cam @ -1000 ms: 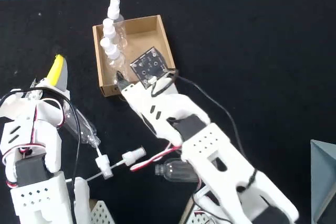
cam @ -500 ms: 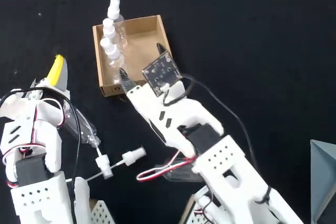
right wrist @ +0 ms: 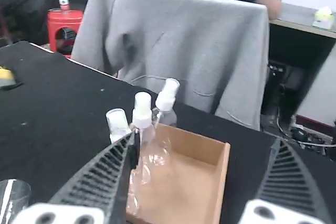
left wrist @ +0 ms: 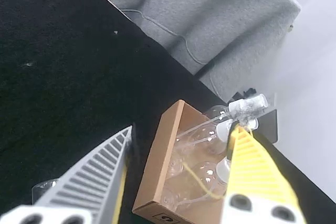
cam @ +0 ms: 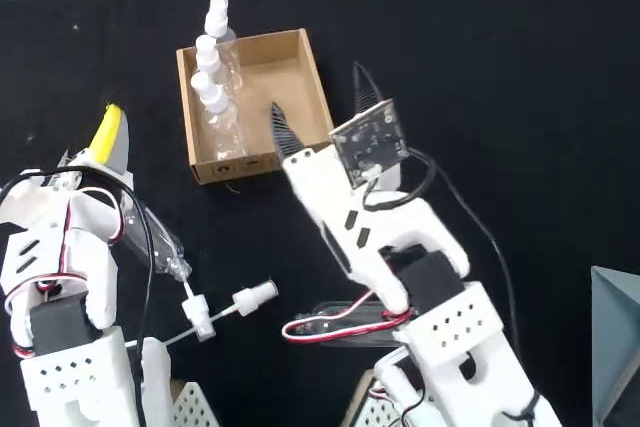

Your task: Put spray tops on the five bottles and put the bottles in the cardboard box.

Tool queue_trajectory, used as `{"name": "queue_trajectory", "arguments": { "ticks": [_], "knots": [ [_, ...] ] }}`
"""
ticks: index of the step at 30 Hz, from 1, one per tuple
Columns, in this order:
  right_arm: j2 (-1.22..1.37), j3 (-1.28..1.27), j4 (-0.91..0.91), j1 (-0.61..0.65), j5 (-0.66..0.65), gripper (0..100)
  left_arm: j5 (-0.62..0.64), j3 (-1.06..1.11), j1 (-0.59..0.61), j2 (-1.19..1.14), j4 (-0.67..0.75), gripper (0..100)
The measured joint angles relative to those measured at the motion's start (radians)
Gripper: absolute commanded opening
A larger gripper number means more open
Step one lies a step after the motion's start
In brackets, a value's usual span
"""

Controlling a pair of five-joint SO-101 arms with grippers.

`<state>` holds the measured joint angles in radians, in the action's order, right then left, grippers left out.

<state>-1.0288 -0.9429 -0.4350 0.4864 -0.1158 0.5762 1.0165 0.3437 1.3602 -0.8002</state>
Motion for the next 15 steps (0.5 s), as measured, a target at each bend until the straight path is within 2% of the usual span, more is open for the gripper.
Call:
{"name": "queue_trajectory", "arguments": {
  "ticks": [15],
  "knots": [
    [-0.138,0.000,-0.232,-0.158,0.000,33.2,0.000,0.000,0.000,0.000,0.000,27]
  ]
}}
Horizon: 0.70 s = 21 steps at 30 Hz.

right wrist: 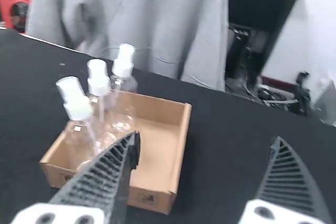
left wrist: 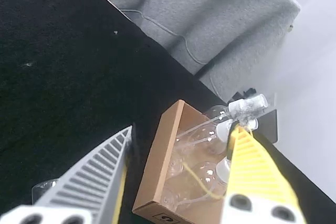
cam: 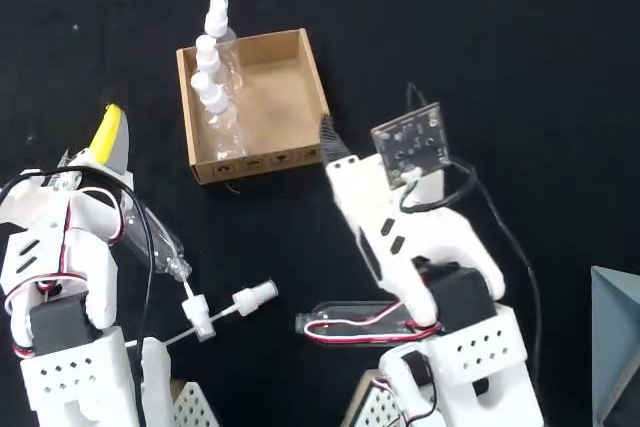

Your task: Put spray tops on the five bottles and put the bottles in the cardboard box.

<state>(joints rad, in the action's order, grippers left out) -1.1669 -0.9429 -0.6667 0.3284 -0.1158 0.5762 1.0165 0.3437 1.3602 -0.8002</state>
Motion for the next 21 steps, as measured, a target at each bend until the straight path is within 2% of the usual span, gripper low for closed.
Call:
{"name": "queue_trajectory", "arguments": {
  "ticks": [3,8,21],
  "knots": [
    [-0.005,0.000,-0.044,-0.012,-0.017,33.2,0.000,0.000,0.000,0.000,0.000,27],
    [-0.005,0.000,-0.130,-0.012,-0.127,33.2,0.000,0.000,0.000,0.000,0.000,27],
    [-0.005,0.206,-0.448,-0.012,-0.210,33.2,0.000,0.000,0.000,0.000,0.000,27]
  ]
}}
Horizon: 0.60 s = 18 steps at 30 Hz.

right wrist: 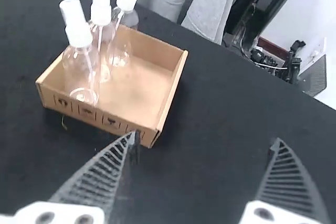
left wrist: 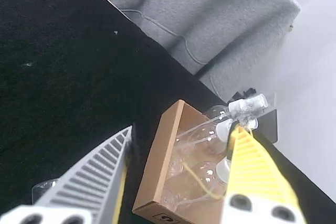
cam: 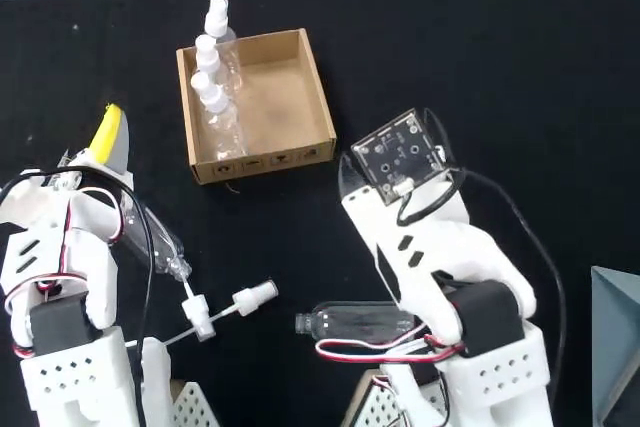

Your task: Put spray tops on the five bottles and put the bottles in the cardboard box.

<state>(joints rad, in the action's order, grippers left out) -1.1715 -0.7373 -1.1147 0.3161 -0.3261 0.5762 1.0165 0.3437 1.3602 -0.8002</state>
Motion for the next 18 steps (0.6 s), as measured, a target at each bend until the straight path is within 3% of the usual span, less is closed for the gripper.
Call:
{"name": "queue_trajectory", "arguments": {
  "ticks": [18],
  "knots": [
    [-0.002,0.124,-0.353,0.035,-0.235,33.2,0.000,0.000,0.000,0.000,0.000,27]
  ]
}}
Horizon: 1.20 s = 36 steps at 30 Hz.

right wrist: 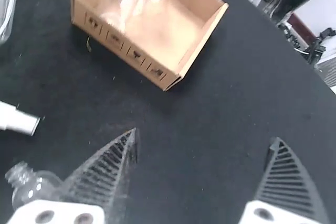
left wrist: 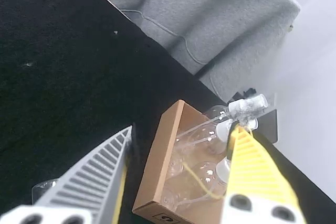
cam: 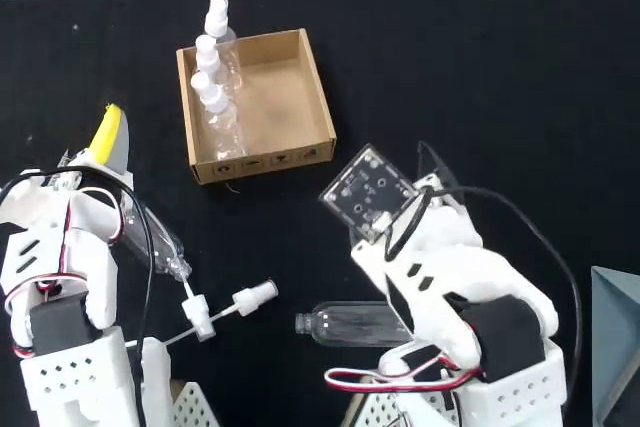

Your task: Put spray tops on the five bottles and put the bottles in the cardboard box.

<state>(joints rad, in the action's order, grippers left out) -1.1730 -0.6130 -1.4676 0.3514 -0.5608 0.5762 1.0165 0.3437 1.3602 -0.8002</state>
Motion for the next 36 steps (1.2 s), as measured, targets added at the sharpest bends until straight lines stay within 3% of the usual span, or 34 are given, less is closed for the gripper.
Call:
{"name": "queue_trajectory", "arguments": {
  "ticks": [13,19,29,36],
  "knots": [
    [0.184,0.002,-0.078,0.003,-0.114,33.2,0.000,0.000,0.000,0.000,0.000,27],
    [0.187,0.002,-0.175,0.084,-0.118,33.2,0.000,0.000,0.000,0.000,0.000,27],
    [0.189,-0.152,-0.183,0.235,-0.106,33.2,0.000,0.000,0.000,0.000,0.000,27],
    [0.189,-0.176,-0.172,0.253,-0.083,33.2,0.000,0.000,0.000,0.000,0.000,27]
  ]
}}
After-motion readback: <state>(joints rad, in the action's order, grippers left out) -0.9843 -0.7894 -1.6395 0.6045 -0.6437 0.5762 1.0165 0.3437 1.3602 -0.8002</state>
